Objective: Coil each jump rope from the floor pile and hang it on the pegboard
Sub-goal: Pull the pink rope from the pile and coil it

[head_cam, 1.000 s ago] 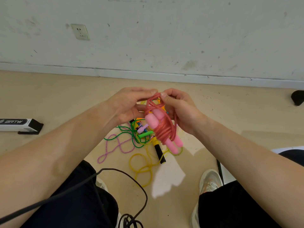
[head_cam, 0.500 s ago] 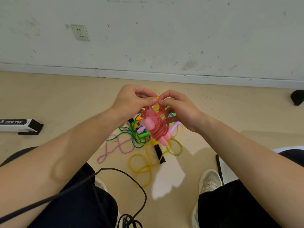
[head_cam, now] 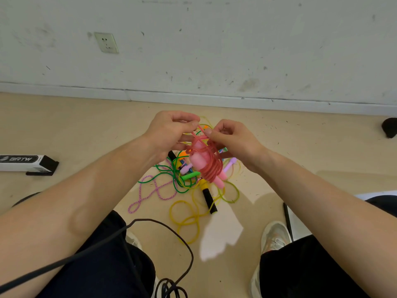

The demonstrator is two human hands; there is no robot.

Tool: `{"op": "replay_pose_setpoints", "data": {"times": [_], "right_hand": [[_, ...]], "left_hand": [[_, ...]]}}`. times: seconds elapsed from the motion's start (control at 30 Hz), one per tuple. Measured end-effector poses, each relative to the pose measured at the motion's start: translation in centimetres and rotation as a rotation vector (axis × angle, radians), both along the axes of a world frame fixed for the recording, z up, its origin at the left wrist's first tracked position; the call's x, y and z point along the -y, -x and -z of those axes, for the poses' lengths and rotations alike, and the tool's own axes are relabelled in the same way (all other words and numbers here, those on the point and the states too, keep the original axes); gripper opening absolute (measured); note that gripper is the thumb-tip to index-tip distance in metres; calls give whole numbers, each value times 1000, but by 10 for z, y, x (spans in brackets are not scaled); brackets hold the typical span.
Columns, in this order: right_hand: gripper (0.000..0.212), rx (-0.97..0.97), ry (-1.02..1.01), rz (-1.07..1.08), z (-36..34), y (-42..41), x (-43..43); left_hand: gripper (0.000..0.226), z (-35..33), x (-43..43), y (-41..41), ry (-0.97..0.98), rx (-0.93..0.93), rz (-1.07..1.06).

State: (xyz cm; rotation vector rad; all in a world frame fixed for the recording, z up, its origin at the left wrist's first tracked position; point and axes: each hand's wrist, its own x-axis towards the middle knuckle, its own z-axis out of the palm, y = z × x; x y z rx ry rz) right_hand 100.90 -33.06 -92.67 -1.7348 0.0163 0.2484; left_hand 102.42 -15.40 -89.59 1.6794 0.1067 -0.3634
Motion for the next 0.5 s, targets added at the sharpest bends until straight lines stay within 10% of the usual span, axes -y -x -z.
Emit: {"op": "replay_pose_setpoints", "data": {"times": [0.5], "right_hand": [[17,0,231,-200,-4,-5,5]], "left_hand": [[21,6,10,2,-246,247,3]]}}
